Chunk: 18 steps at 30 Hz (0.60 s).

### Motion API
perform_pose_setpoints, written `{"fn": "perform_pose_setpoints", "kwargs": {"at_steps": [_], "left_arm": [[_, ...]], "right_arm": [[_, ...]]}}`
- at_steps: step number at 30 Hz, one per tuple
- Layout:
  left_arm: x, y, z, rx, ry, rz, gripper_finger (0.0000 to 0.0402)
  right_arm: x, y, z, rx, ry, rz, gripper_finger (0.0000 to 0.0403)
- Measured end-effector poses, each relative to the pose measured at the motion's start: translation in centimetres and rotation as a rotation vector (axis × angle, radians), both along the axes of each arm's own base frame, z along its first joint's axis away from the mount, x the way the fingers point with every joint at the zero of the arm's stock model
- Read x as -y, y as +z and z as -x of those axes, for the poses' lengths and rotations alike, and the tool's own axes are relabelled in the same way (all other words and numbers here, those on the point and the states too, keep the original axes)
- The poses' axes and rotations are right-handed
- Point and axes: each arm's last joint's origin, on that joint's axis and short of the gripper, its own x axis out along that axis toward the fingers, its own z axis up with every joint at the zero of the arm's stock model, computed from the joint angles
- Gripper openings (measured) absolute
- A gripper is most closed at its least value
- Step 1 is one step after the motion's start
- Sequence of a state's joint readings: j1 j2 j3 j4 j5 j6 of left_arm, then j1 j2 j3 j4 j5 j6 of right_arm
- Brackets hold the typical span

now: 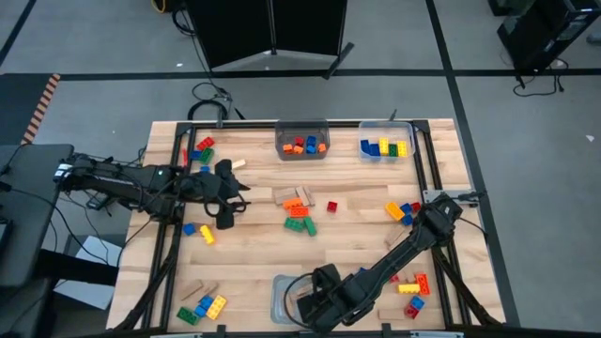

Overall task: Sort blocks by size
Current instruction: Put the brown block into the gray bin, then put the small blue game piece into the black bin

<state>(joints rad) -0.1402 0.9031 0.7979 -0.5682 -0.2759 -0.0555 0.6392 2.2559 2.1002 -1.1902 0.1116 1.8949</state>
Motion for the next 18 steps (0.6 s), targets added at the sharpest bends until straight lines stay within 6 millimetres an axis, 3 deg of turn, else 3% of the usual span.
{"fn": "perform_pose_setpoints", "kwargs": {"at_steps": [3, 7, 11, 18], "left_arm": [[0.0, 0.0, 0.0, 0.000, 0.000, 0.000, 0.0191], [0.0, 0.0, 0.0, 0.000, 0.001, 0.001, 0.0191], [0.0, 0.0, 0.0, 0.000, 0.002, 0.001, 0.0191], [0.0, 0.0, 0.0, 0.000, 0.004, 0.003, 0.0191]], "right_arm": [[0.1, 0.0, 0.1, -0.015, 0.000, 0.011, 0.0216], [0.2, -0.1, 0.2, -0.024, 0.007, 0.020, 0.0227], [0.4, 0.2, 0.5, -0.040, 0.008, 0.032, 0.0211], [1.5, 3.3, 2.2, -0.041, -0.021, 0.062, 0.0163]]}}
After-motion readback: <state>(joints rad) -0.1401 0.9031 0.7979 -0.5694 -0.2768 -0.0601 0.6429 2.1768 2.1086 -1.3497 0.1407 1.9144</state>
